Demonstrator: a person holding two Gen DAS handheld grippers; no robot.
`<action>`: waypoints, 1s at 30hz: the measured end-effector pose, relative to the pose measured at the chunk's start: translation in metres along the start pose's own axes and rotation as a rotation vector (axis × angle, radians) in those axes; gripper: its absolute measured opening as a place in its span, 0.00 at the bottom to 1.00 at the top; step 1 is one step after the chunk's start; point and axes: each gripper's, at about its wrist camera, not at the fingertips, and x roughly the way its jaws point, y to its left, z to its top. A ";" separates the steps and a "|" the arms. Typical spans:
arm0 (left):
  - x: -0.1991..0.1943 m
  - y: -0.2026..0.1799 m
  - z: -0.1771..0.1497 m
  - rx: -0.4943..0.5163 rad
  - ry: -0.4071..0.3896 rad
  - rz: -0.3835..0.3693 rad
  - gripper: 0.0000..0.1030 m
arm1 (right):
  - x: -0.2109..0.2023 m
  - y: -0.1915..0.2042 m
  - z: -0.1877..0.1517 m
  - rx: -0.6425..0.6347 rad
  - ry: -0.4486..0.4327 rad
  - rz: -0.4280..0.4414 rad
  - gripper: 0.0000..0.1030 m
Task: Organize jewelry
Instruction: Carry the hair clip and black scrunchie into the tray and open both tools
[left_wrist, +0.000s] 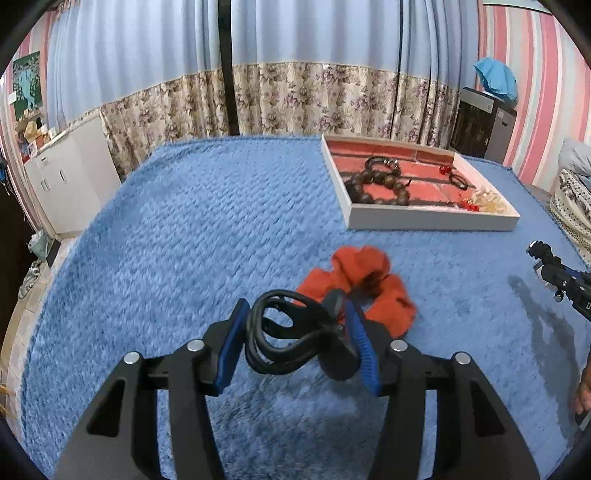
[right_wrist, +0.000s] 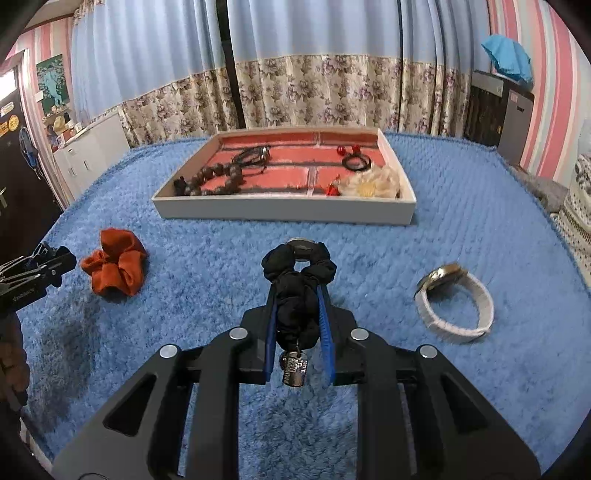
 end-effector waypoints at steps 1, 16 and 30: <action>-0.002 -0.002 0.002 0.001 -0.006 -0.002 0.51 | -0.002 0.000 0.002 0.001 -0.006 0.000 0.20; -0.022 -0.055 0.073 0.019 -0.134 -0.080 0.52 | -0.026 -0.018 0.037 0.008 -0.084 -0.004 0.20; 0.033 -0.096 0.163 0.029 -0.168 -0.100 0.52 | 0.000 -0.025 0.121 -0.022 -0.133 0.032 0.20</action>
